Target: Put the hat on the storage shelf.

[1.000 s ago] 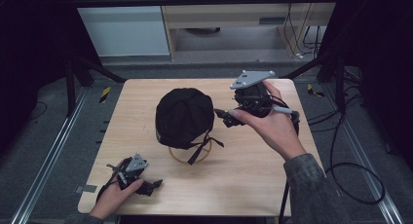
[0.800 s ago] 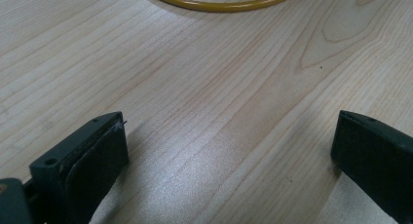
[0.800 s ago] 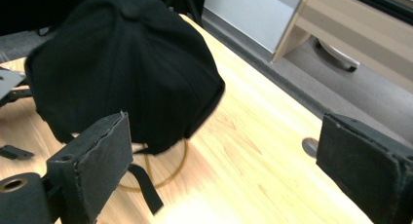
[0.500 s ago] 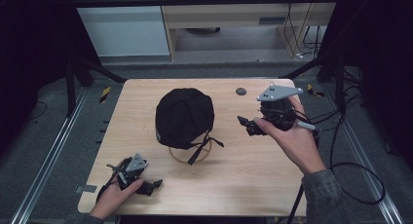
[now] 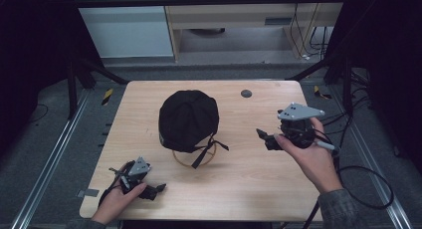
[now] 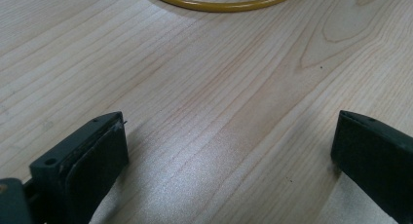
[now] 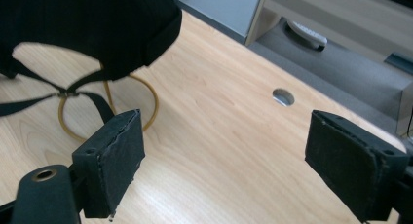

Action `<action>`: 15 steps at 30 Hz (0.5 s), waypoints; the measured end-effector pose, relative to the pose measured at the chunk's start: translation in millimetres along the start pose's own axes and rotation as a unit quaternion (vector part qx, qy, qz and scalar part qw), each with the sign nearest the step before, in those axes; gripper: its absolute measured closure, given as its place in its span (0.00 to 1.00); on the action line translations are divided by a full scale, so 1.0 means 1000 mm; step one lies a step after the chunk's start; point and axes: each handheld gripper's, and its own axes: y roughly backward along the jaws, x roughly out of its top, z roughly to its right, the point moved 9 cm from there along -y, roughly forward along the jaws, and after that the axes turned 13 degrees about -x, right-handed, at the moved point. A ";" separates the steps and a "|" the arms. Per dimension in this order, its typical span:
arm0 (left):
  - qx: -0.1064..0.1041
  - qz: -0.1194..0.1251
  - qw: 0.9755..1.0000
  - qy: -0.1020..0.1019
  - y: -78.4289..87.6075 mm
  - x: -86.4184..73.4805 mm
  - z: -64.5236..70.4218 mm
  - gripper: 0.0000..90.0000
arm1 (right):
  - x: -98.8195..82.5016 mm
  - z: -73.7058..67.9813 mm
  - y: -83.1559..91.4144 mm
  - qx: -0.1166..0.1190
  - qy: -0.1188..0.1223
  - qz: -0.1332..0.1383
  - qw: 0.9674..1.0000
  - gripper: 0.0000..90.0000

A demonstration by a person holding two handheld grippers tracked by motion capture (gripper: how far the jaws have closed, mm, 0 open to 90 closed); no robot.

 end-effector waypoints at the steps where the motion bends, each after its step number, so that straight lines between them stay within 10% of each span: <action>1: 0.000 0.000 1.000 0.000 0.000 0.000 0.000 0.00 | -0.004 -0.001 0.000 0.000 -0.002 -0.003 1.000 0.16; 15: 0.000 0.000 1.000 0.000 0.000 0.000 0.000 0.00 | -0.067 -0.022 -0.023 0.006 -0.018 -0.048 0.999 0.19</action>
